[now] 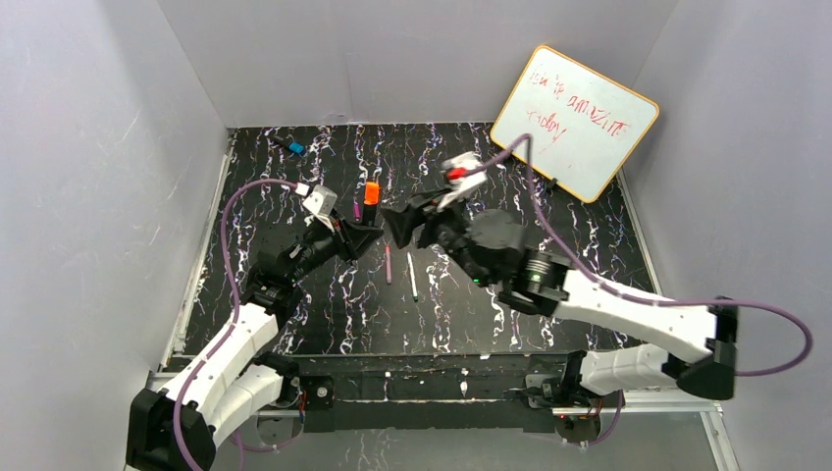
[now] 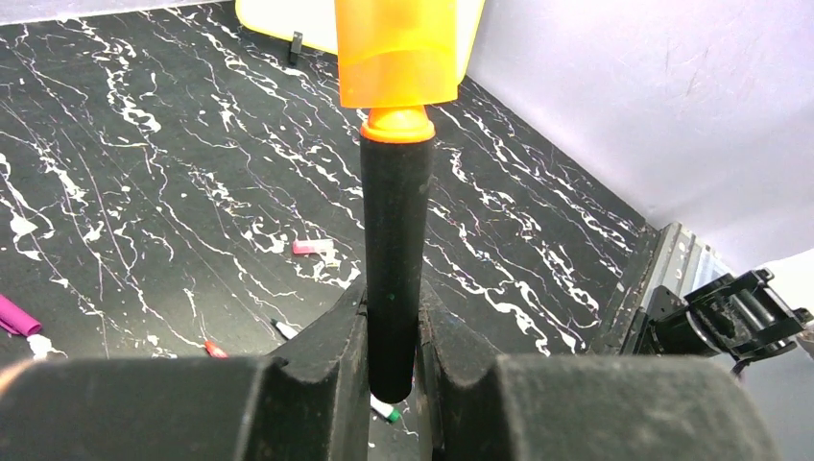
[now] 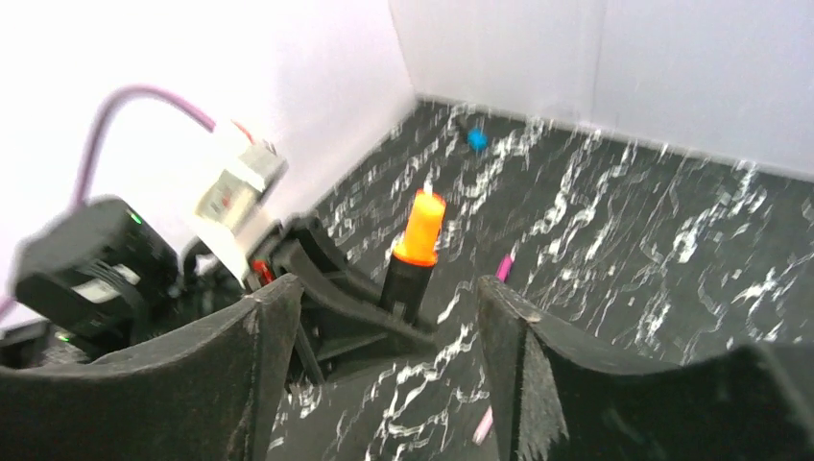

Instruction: Insert the pens into the pen caps

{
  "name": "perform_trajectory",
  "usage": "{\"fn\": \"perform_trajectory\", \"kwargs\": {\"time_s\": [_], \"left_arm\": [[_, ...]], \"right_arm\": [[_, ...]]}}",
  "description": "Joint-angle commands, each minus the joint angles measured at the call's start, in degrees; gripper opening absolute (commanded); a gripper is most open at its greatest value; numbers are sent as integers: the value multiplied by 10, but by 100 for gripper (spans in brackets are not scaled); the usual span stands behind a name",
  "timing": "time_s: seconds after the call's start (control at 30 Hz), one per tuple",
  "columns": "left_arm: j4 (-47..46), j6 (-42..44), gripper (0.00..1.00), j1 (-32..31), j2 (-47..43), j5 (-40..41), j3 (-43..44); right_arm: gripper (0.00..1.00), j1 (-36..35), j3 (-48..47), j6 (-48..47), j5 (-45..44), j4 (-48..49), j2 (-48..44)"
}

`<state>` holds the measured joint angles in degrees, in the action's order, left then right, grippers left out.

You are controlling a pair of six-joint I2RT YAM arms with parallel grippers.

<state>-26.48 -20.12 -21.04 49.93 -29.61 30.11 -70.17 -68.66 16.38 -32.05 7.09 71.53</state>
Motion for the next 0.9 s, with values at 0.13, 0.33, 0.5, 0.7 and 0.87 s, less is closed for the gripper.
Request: {"fn": "perform_trajectory", "kwargs": {"time_s": [0.13,0.33,0.5,0.7,0.87], "left_arm": [[-35,15,0,2,-3,-62,-15],[-137,-52,0,2,-6,-119,-43],[-141,-66,0,2,-14,-124,-45],[-140,-65,0,2,-11,-123,-48],[-138,-58,0,2,-6,-117,-54]], "right_arm": [[84,8,38,-155,55,127,-92],[74,170,-6,27,242,84,-24],[71,211,-101,75,310,37,66],[72,210,-185,83,378,3,127],[73,207,-216,85,391,-42,140]]}}
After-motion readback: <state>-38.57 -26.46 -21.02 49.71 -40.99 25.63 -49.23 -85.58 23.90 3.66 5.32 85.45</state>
